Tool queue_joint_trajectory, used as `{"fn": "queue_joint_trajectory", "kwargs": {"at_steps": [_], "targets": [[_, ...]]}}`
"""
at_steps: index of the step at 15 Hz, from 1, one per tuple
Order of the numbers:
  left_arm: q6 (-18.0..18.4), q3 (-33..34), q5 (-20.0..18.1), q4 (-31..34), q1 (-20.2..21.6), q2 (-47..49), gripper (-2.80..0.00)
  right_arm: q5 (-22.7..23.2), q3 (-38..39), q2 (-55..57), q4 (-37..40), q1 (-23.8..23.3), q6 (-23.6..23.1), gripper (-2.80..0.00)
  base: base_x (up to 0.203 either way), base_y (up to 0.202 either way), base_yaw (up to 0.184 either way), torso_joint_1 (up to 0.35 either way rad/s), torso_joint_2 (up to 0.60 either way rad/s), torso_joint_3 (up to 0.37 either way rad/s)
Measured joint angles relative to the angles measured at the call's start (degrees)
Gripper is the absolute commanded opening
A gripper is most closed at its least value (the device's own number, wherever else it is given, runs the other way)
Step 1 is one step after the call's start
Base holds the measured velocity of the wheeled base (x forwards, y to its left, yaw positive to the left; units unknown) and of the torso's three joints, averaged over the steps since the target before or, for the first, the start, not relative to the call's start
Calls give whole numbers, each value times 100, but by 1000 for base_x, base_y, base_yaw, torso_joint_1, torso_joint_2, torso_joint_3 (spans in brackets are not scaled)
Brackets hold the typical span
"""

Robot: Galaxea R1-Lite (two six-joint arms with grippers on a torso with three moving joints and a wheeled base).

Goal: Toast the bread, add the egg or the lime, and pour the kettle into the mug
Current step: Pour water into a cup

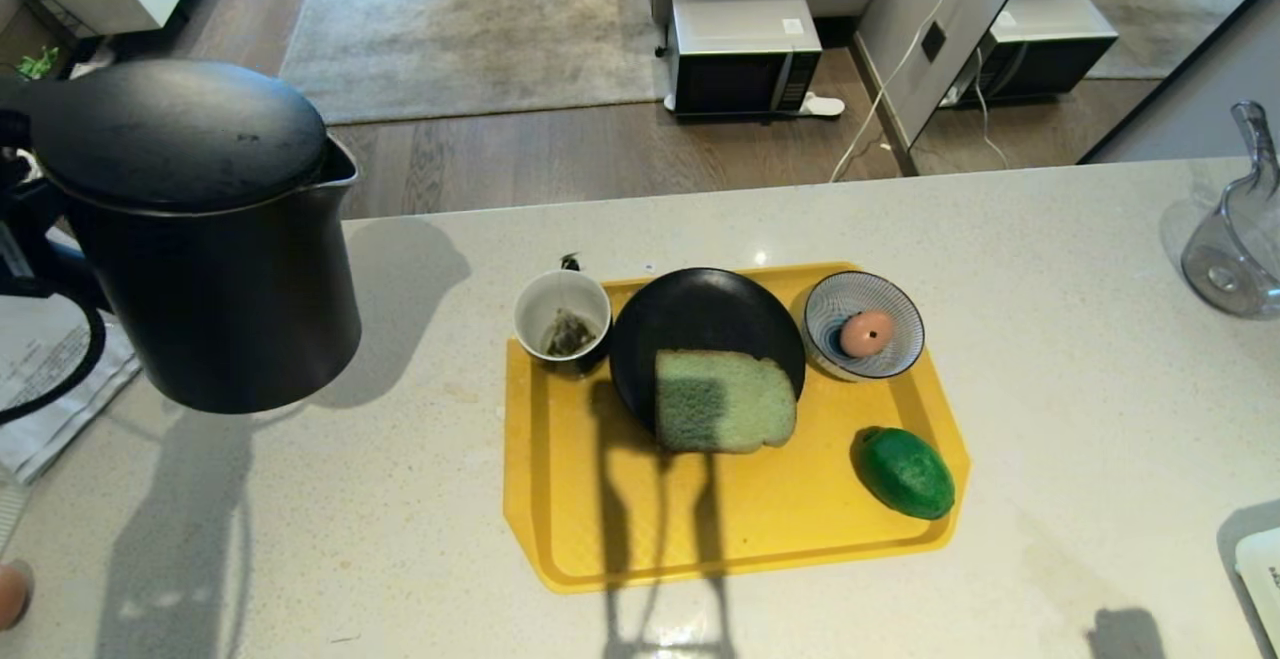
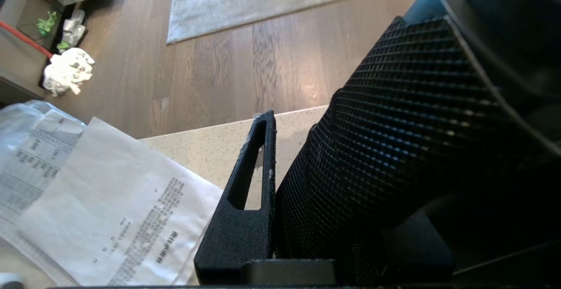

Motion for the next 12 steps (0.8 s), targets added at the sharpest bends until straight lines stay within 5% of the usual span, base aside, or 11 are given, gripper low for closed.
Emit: {"fn": "queue_joint_trajectory", "kwargs": {"at_steps": [7,12], "targets": [[1448,-913,-14,1766,-174,33,-280,0,0,0,-2,0,0,-280,0,0,0,1,0,-5],[2269,-1526,225,2258,-440,336,-280,0,0,0,1,0,1,-280,0,0,0,0,0,0]]}}
